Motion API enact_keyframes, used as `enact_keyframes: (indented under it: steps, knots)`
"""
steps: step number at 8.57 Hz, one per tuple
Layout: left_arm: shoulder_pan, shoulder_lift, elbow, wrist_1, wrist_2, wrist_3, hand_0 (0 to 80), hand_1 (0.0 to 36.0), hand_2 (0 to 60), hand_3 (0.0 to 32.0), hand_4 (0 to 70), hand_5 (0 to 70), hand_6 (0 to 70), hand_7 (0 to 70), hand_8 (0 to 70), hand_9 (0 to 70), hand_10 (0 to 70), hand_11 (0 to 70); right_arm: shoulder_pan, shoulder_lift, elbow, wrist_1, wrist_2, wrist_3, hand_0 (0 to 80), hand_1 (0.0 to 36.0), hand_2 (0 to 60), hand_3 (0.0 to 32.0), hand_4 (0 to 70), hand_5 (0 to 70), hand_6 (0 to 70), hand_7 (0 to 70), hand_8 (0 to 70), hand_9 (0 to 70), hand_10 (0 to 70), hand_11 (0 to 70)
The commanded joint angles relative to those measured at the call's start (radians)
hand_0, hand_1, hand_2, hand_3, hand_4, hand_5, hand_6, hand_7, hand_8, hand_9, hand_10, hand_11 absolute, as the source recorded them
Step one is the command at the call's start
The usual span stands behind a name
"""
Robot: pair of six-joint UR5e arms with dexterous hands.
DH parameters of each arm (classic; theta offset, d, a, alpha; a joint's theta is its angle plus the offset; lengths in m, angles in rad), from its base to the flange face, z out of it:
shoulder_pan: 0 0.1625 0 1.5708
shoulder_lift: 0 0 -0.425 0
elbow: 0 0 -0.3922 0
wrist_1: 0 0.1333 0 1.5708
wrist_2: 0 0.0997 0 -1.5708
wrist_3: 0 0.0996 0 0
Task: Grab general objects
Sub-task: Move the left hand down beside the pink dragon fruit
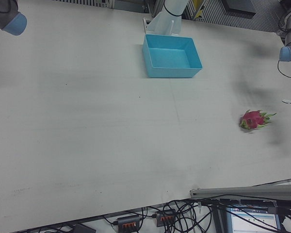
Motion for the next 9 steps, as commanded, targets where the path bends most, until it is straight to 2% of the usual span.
enact_keyframes:
  steps: [1, 3, 4, 5, 6, 8, 9]
  knots:
    - [0.119, -0.004, 0.000, 0.023, -0.136, -0.006, 64.0, 28.3, 4.3, 21.6, 0.0, 0.0, 0.0, 0.3, 0.0, 0.0, 2.0, 6.2, 0.000, 0.000, 0.001, 0.000, 0.000, 0.000, 0.0, 0.0, 0.0, 0.0, 0.0, 0.0, 0.0, 0.0, 0.0, 0.0, 0.0, 0.0]
    - [0.134, -0.004, 0.008, -0.014, -0.222, -0.003, 62.4, 27.2, 3.6, 24.6, 0.0, 0.0, 0.0, 0.0, 0.0, 0.0, 2.4, 6.7, 0.000, 0.000, 0.000, 0.000, 0.000, 0.000, 0.0, 0.0, 0.0, 0.0, 0.0, 0.0, 0.0, 0.0, 0.0, 0.0, 0.0, 0.0]
    - [0.165, -0.004, 0.011, 0.001, -0.275, -0.005, 62.7, 26.4, 0.5, 27.4, 0.0, 0.0, 0.0, 0.0, 0.0, 0.0, 2.4, 6.7, 0.000, 0.000, 0.000, 0.000, 0.000, 0.000, 0.0, 0.0, 0.0, 0.0, 0.0, 0.0, 0.0, 0.0, 0.0, 0.0, 0.0, 0.0]
    - [0.206, -0.004, 0.015, 0.013, -0.318, -0.009, 62.4, 26.1, 0.5, 27.2, 0.0, 0.0, 0.0, 0.0, 0.0, 0.0, 2.6, 6.9, 0.000, 0.000, 0.000, 0.000, 0.000, 0.000, 0.0, 0.0, 0.0, 0.0, 0.0, 0.0, 0.0, 0.0, 0.0, 0.0, 0.0, 0.0]
    - [0.246, -0.005, 0.027, 0.015, -0.329, -0.049, 62.9, 26.1, 0.0, 27.6, 0.0, 0.0, 0.0, 0.0, 0.0, 0.0, 2.5, 6.9, 0.000, 0.000, 0.001, 0.000, 0.000, 0.000, 0.0, 0.0, 0.0, 0.0, 0.0, 0.0, 0.0, 0.0, 0.0, 0.0, 0.0, 0.0]
    - [0.272, -0.027, 0.073, 0.024, -0.330, -0.103, 63.4, 26.9, 0.8, 26.6, 0.0, 0.0, 0.0, 0.0, 0.0, 0.0, 2.9, 7.4, 0.000, 0.000, 0.001, 0.000, 0.000, 0.000, 0.0, 0.0, 0.0, 0.0, 0.0, 0.0, 0.0, 0.0, 0.0, 0.0, 0.0, 0.0]
    - [0.274, -0.037, 0.081, 0.030, -0.330, -0.105, 62.6, 26.6, 1.4, 26.2, 0.0, 0.0, 0.0, 0.0, 0.0, 0.0, 2.7, 7.1, 0.000, 0.000, 0.001, 0.000, 0.000, 0.000, 0.0, 0.0, 0.0, 0.0, 0.0, 0.0, 0.0, 0.0, 0.0, 0.0, 0.0, 0.0]
